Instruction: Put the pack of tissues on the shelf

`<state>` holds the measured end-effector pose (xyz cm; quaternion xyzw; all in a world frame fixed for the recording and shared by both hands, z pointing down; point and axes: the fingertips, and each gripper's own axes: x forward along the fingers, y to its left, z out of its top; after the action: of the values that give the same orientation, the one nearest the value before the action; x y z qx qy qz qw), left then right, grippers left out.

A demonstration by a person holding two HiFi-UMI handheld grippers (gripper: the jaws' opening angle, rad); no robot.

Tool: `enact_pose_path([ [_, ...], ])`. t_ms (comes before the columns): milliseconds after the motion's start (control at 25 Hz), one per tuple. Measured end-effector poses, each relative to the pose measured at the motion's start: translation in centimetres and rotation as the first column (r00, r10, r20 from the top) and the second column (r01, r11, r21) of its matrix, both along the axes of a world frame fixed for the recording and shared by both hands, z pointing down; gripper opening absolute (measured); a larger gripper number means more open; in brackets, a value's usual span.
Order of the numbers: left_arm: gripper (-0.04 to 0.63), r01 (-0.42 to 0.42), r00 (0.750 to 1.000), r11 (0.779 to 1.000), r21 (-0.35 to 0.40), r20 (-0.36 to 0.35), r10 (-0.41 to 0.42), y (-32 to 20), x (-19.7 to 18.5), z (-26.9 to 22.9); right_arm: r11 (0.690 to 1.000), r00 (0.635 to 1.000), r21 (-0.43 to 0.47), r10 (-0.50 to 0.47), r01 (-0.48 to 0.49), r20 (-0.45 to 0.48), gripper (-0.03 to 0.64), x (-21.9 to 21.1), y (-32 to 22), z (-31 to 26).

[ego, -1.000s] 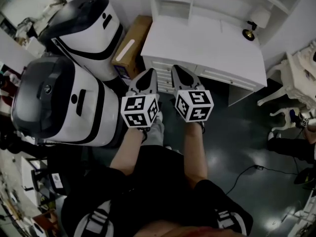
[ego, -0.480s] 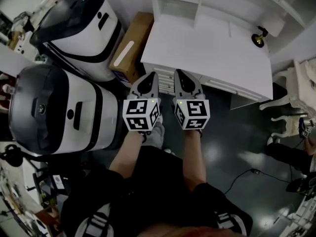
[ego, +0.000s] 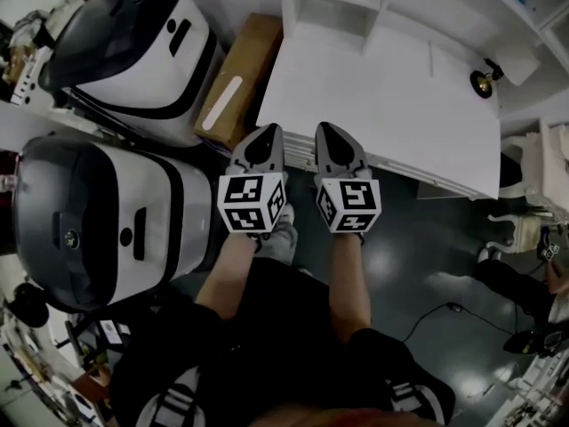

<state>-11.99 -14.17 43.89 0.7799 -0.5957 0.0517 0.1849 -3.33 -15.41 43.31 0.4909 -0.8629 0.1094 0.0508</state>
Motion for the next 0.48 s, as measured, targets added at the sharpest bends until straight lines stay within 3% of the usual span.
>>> enact_pose_path([
  [480, 0.011, -0.11, 0.989, 0.994, -0.002, -0.102, 0.109, -10.2, 0.3, 0.3, 0.995, 0.994, -0.021, 0.097, -0.099, -0.055, 0.02, 0.5, -8.1, 0.0],
])
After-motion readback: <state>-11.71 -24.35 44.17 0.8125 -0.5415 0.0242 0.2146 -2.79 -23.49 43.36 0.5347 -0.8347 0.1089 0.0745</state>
